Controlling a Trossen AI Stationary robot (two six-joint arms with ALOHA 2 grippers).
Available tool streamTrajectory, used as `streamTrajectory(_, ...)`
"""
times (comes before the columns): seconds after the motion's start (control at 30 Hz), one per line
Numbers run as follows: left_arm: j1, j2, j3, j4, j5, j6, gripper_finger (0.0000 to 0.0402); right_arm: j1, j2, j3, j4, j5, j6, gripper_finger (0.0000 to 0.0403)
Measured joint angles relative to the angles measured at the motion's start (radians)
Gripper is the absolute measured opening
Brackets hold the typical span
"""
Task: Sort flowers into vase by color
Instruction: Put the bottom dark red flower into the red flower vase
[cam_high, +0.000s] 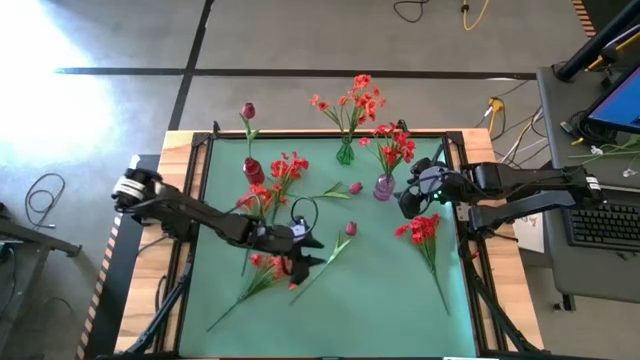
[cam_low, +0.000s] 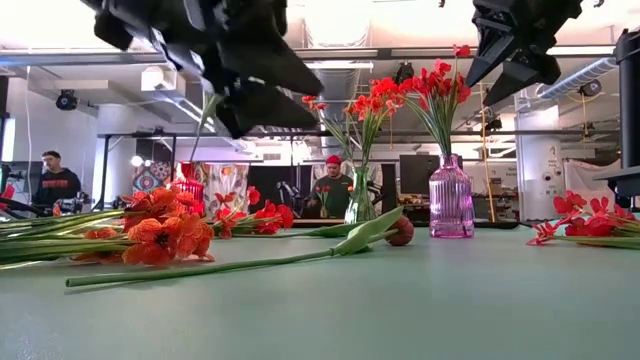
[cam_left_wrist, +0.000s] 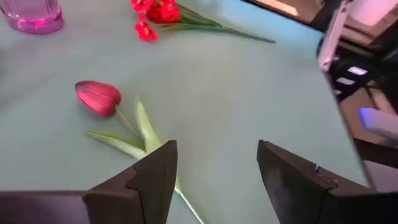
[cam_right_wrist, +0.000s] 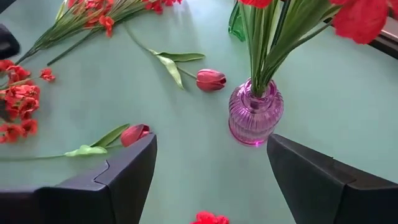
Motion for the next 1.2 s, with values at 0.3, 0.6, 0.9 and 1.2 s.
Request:
streamTrajectory(0.3,-0.005,0.209,0.014,0.164,-0.119,0.001,0.0209,0.007,0.000,0.000,-0.002,0.000,-0.003,0.0297)
streamTrajectory(0.6,-0.006,0.363,0.150,0.035,-0.182,-0.009,0.0209,0.007,0.000,0.000,0.000,0.000,-0.010,0.0303)
streamTrajectory(0.9,-0.005,0.396,0.233,-0.162,-0.263,-0.043,0.0207,0.007,0.002,0.000,0.001,0.008,-0.011,0.0300)
streamTrajectory(1.2,-0.006,0.396,0.222,-0.164,-0.258,-0.074,0.0102,0.007,0.002,-0.001,0.002,0.008,-0.011,0.0306)
